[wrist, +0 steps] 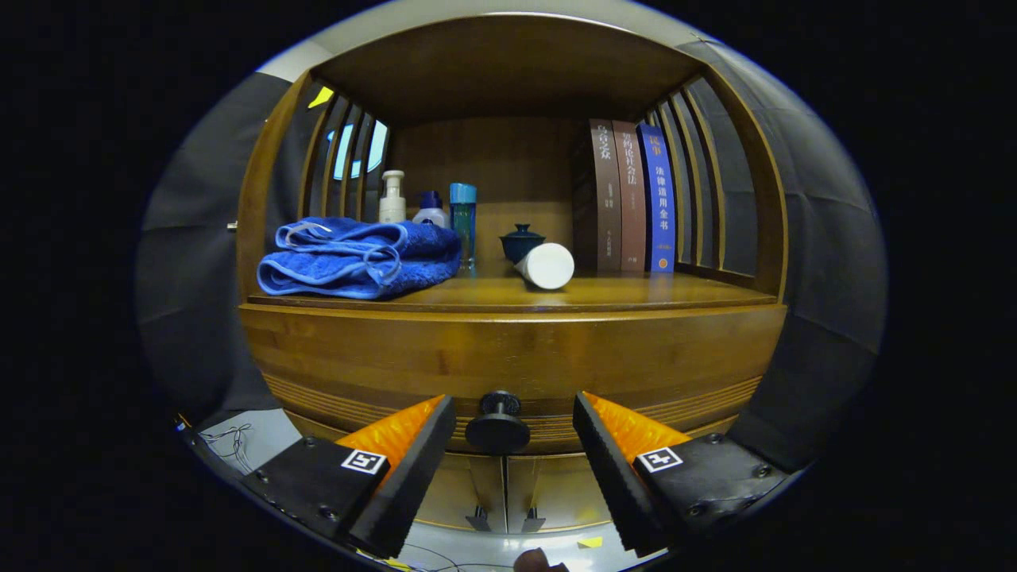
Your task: Pull open the drawer, take out the items inside it, and place them on the countertop above the cabinet.
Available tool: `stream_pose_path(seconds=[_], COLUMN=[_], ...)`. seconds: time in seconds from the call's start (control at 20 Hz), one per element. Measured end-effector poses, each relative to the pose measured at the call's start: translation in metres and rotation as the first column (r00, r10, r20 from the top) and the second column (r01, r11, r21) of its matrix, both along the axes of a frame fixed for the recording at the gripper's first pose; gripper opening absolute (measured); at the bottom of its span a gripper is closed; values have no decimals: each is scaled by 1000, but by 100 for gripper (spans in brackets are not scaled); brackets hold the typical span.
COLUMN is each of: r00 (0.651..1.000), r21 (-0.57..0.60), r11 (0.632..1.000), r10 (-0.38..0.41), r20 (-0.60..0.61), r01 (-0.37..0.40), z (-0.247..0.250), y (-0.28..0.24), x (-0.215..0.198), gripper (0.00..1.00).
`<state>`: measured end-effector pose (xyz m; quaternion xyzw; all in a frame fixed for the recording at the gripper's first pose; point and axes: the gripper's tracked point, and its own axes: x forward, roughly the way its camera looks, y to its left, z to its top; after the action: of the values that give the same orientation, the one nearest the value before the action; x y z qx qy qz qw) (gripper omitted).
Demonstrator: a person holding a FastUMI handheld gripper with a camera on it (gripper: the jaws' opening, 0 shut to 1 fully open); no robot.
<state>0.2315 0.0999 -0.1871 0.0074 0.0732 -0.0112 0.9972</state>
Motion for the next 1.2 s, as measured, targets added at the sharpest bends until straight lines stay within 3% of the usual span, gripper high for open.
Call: stream_pose_path(seconds=[0.2, 0.25, 0.6, 1.2], r00=[1000, 1000, 998, 997], r21=[-16, -17, -14, 20], r11=[1000, 1000, 999, 999], r10=[21, 25, 44, 48], r20=[10, 12, 38, 63], r01=[-21, -25, -43, -50], z=[26, 13, 79, 183], y=[10, 12, 18, 17], x=[-39, -66, -137, -198], gripper=[99, 99, 99, 99])
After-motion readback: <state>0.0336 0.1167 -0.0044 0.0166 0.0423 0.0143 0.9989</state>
